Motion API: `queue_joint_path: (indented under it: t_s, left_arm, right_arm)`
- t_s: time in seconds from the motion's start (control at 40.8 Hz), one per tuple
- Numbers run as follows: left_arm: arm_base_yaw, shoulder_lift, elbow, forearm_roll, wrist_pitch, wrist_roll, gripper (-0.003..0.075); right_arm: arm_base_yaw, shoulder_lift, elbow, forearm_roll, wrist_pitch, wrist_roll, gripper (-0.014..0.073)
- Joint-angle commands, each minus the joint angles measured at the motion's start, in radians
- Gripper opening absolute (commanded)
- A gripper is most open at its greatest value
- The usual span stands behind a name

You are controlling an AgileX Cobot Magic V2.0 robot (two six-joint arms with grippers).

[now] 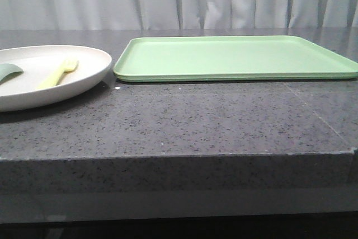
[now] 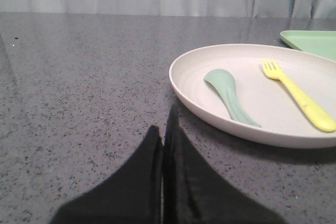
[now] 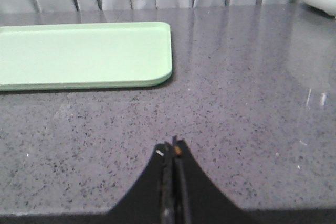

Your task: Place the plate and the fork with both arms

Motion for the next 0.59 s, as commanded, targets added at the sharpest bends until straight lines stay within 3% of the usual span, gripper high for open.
queue_joint_path:
  t_s: [0.0, 0.466, 0.564]
  left_arm:
    - [0.003, -0.020, 0.004, -0.009, -0.132, -0.002, -0.0018]
    - [0.003, -0.020, 0.002, -0.009, -0.420, -0.004, -0.0018]
    - [0.003, -0.020, -0.029, -0.014, -0.415, -0.012, -0.0018]
  right_arm:
    - [-0.005, -0.018, -0.003, -0.003, -0.122, -0.007, -0.0116]
    - [-0.005, -0.018, -0.069, -0.003, -0.191, -0.006, -0.0116]
    - [-0.005, -0.018, -0.131, -0.003, -0.171, -0.006, -0.0116]
